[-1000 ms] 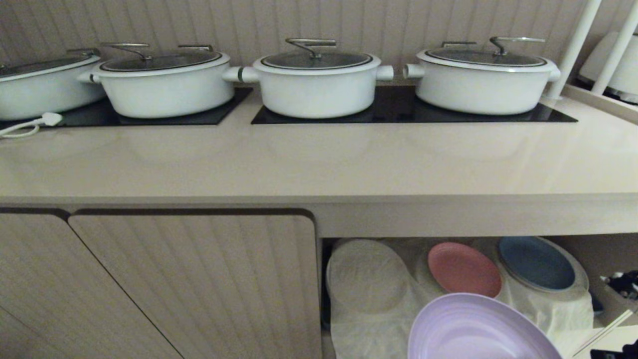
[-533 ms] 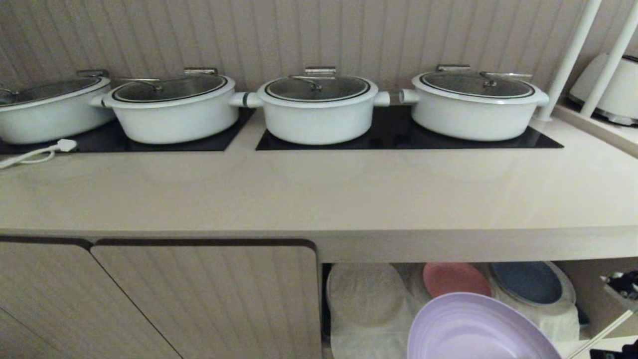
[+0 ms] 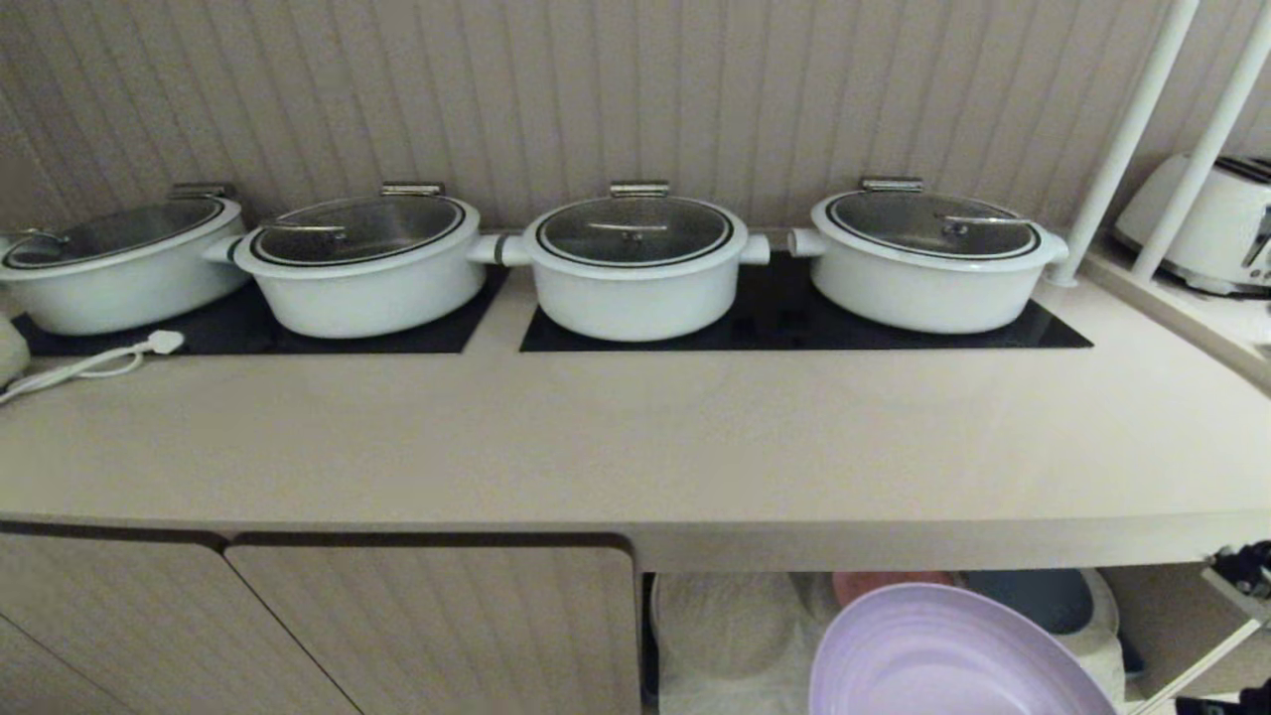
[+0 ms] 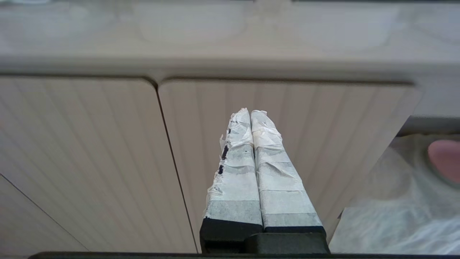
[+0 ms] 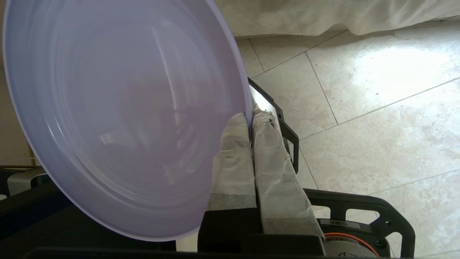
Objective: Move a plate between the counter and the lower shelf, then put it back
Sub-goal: Put the plate
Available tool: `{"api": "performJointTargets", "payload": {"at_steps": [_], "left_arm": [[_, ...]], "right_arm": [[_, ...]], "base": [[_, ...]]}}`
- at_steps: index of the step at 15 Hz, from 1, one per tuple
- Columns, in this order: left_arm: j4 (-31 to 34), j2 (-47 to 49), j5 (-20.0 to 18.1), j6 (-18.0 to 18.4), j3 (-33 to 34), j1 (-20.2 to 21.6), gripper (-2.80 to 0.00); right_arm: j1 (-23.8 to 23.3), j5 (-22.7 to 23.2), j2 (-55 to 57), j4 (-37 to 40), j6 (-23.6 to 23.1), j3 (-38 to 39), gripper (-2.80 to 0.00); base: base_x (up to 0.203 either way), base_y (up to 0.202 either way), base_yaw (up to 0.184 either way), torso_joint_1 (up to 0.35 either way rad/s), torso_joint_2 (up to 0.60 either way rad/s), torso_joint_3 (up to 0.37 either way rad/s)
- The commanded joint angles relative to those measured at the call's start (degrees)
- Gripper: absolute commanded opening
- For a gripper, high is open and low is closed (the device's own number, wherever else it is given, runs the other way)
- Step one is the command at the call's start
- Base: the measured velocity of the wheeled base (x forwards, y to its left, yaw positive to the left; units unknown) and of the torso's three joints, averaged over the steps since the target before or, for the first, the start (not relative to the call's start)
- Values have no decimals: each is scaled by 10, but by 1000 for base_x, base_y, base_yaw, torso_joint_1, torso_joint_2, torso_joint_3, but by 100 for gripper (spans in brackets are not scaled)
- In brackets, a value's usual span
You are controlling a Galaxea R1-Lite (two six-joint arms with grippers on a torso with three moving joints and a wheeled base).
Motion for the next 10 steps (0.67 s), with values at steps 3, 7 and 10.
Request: {"api": "performJointTargets", "payload": {"at_steps": [3,7,10], "left_arm": [[0,1,0,0,0,0,-280],[0,1,0,0,0,0,-280],[0,1,0,0,0,0,-280]], "right_arm": [[0,0,1,1,2,0,-280],[0,0,1,0,2,-1,-280],[0,0,1,0,2,-1,-280]], "base": [[0,0,0,255,-515,-270],[0,0,0,179,-359,-190],[0,0,0,86,-174,-86]]}}
